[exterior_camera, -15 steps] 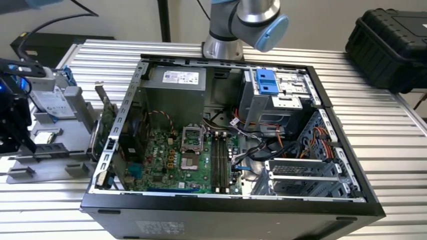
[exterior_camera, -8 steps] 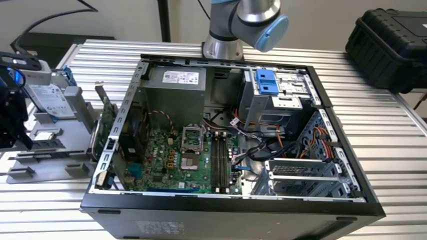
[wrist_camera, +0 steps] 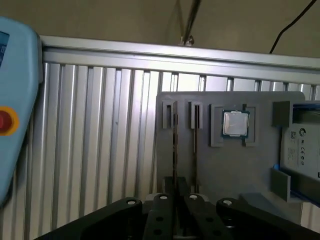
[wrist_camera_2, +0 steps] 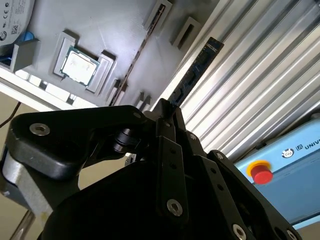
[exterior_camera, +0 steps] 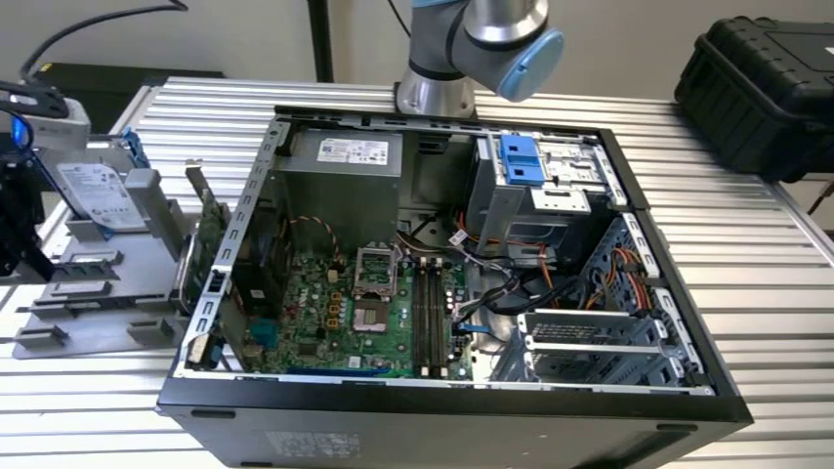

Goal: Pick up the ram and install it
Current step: 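Pick up the ram and move it above insertion slot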

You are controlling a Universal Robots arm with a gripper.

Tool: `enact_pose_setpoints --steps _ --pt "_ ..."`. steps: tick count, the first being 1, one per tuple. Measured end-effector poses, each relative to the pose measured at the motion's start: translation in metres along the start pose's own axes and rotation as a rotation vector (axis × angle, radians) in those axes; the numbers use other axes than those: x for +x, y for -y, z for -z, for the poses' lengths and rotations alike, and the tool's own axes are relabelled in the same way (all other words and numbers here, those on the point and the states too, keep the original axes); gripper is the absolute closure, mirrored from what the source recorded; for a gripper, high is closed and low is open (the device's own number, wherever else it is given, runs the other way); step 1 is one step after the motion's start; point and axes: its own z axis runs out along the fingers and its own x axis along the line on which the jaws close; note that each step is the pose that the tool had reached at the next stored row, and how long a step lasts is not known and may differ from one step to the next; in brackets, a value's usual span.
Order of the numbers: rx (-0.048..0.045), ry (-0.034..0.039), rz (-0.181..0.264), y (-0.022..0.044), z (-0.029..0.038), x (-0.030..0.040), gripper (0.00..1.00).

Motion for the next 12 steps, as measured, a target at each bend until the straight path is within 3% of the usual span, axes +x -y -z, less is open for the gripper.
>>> enact_pose_setpoints --steps 12 --pt "0.0005 0.0002 -0.004 -0.0003 0.0296 0.0001 1.00"
